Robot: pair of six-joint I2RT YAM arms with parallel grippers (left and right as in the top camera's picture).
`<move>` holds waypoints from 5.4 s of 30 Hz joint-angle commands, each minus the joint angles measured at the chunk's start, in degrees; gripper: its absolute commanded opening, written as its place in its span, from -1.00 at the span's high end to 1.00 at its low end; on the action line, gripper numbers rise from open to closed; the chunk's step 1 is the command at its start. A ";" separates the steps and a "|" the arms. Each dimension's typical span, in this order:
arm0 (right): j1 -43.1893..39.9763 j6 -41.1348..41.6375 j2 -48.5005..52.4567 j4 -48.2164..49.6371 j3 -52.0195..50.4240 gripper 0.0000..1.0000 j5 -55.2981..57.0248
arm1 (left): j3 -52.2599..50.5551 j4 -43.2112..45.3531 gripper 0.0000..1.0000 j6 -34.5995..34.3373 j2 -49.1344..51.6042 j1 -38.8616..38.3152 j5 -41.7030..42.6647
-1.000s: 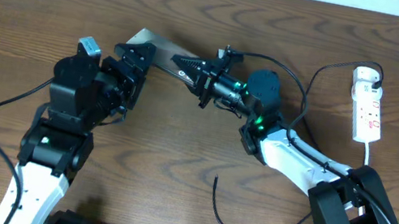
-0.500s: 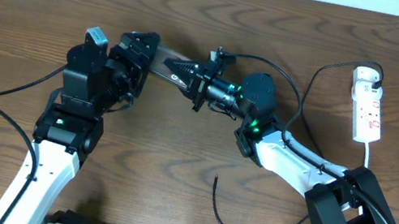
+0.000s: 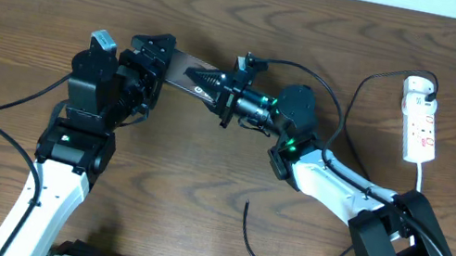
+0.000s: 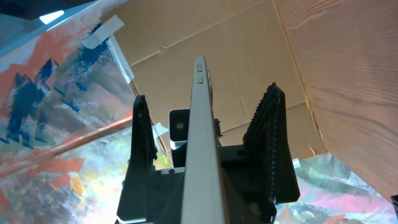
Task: Plug charger to phone and switch on socket
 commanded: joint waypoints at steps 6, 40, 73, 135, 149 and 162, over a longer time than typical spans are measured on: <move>1.55 0.31 -0.26 0.85 0.81 0.97 -0.52 | 1.05 0.11 -0.07 -5.33 0.20 0.28 -0.61; 2.16 -0.76 -0.26 0.48 0.81 0.97 -0.52 | 1.05 0.09 0.85 -5.46 0.20 0.28 -0.61; 2.10 -2.71 -0.26 0.46 0.81 -0.99 -0.28 | 1.05 0.09 0.85 -5.42 0.20 2.19 -0.52; 2.01 -89.99 -0.35 -126.46 40.22 -0.99 36.63 | 1.05 38.71 0.86 11.56 18.47 23.19 73.72; 11.26 -68.04 -0.37 -117.52 21.31 -0.75 43.69 | 1.05 38.66 0.85 15.30 18.58 23.19 73.72; 19.26 -58.31 -0.37 -117.39 15.76 -0.57 47.47 | 1.05 38.66 0.86 15.85 18.58 24.41 73.72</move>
